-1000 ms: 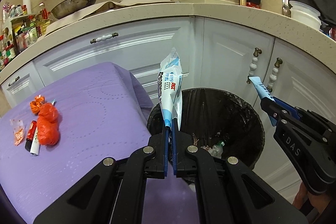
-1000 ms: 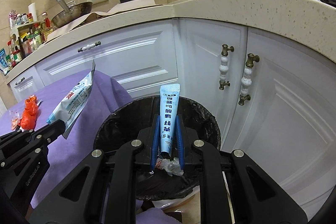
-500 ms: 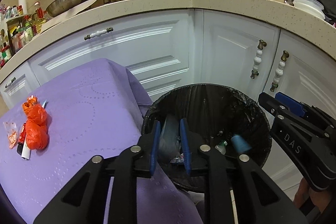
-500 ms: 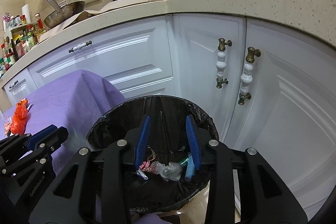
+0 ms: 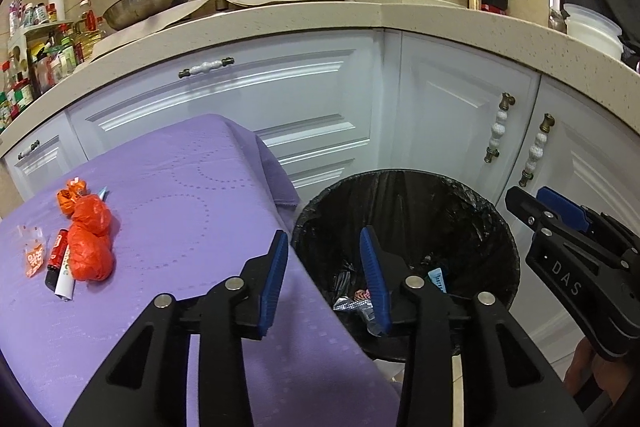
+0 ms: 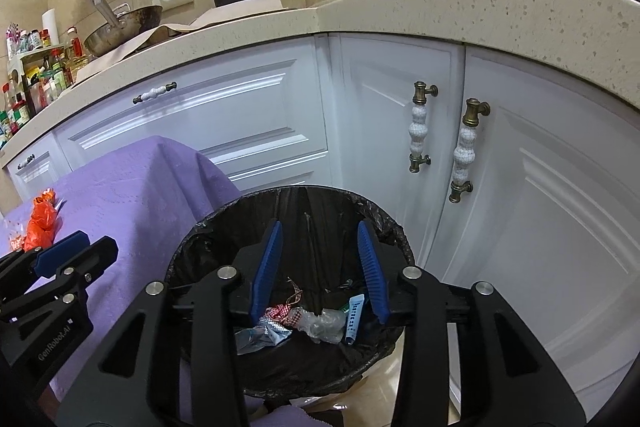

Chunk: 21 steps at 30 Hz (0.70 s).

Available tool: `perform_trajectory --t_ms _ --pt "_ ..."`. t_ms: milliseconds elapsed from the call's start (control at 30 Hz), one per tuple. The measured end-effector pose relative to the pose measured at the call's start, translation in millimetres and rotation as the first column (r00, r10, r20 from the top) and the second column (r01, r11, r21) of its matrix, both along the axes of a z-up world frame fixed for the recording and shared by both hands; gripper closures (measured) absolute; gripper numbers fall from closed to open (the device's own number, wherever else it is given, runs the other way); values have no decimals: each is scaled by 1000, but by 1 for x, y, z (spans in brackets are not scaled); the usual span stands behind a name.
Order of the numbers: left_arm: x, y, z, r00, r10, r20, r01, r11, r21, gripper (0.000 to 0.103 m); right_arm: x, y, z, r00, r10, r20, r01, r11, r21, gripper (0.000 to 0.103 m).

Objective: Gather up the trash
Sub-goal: 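Carry both tubes over the black bin and open both tools to drop them, then grasp the clear snack bag with the left tool while the right tool grasps the orange bags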

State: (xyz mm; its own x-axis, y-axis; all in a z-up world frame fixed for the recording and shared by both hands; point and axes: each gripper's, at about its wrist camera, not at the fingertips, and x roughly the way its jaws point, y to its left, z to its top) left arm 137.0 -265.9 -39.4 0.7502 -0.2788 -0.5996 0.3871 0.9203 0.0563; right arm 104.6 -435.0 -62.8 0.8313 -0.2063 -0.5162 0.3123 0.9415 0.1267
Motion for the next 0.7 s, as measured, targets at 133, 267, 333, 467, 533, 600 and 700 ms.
perform_trajectory --t_ms 133,267,333,467,533,600,700 --pt "-1 9 4 1000 12 5 -12 1000 -7 62 -1 7 4 1000 7 6 -7 1000 -2 60" --pt "-2 26 8 999 39 14 -39 999 -13 59 -1 19 9 1000 27 10 -27 1000 4 60" --pt "-2 38 9 998 61 19 -61 998 -13 58 2 31 11 999 48 13 -48 999 7 60" --pt "0 67 12 994 111 24 -111 994 -8 57 10 57 17 995 99 19 -100 995 15 60" --pt "0 86 13 989 145 28 -145 989 -5 57 14 73 20 991 128 22 -129 991 19 60" --pt "1 107 14 982 186 28 -186 983 -3 56 18 87 22 988 154 25 -155 988 21 60" --pt "2 139 16 969 246 35 -246 969 -1 55 25 114 28 978 204 33 -205 978 22 60"
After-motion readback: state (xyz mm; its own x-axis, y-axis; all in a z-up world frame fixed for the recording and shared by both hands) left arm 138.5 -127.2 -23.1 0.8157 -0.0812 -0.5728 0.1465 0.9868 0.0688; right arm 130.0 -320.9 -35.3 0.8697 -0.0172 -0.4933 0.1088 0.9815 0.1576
